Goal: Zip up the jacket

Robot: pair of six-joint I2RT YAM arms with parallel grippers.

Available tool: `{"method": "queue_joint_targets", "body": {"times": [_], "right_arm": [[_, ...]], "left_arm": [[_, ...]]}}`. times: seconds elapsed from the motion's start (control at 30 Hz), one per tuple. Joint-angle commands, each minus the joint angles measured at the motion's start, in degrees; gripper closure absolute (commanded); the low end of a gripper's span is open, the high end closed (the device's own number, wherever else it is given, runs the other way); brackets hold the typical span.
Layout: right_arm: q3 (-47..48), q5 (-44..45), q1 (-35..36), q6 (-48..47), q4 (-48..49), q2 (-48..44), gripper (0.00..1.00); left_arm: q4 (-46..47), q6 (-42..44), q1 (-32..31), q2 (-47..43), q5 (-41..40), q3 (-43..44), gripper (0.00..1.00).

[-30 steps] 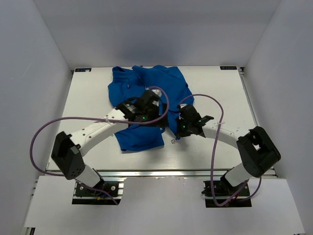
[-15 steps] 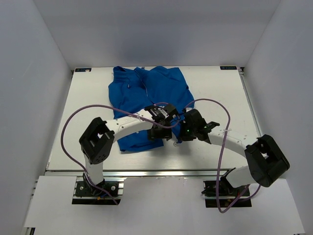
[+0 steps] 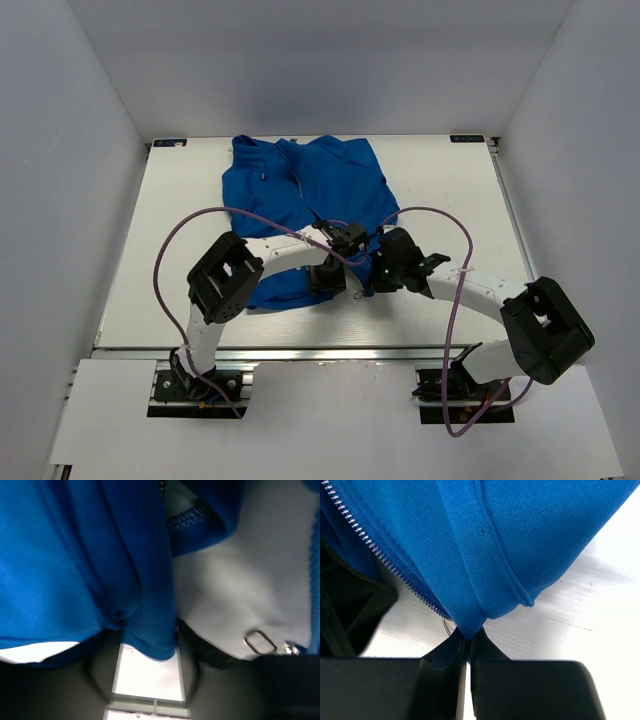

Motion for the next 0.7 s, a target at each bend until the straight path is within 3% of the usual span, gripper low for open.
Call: {"method": "queue_joint_targets", "body": {"times": [0.0,0.03,0.1,0.13,0.2,0.37,0.53,0.67], "right_arm": [[-1.02,-0.21,-0.21,0.98,0.51,-1.44,1.00],[-1.10,-0.21,-0.29,0.98,0.43,-1.52,1.00],[-1.11,-0.21,-0.29,0.98,0.25,-1.35,1.00],[-1.02,-0.21,-0.29,0.90,0.08,-1.09,1.00],[-0.84,-0.21,-0.29,0.72,-0.19,-0.91,1.00],[-0.31,-0.04,-0.21,0.19,-0.80,-0.73,1.00],[-0.05,1.81,-0.21,-0.69,-1.51,-0.73,1.00],[0.12,1.64,-0.29,-1.92,-1.95,-0.12,1.00]], "left_arm": [[-1.16,0.56,-0.25,0.14,-1.48,2.50,0.47],[-1.42,1.09,-0.25,0.05,-1.57,3.20,0.62],[-1.87,2.49,-0.25,-0.56,-1.48,3.64,0.79],[-1.52,3.28,-0.25,-1.70,-1.31,3.82,0.92],[-0.12,5.39,-0.33,-3.80,-0.61,3.29,0.99],[14.44,12.95,-0.25,-17.40,5.54,-10.54,0.94],[17.55,12.87,1.42,-28.32,4.67,-23.23,0.94],[24.13,13.22,3.70,-38.42,8.78,-35.80,0.77]]}}
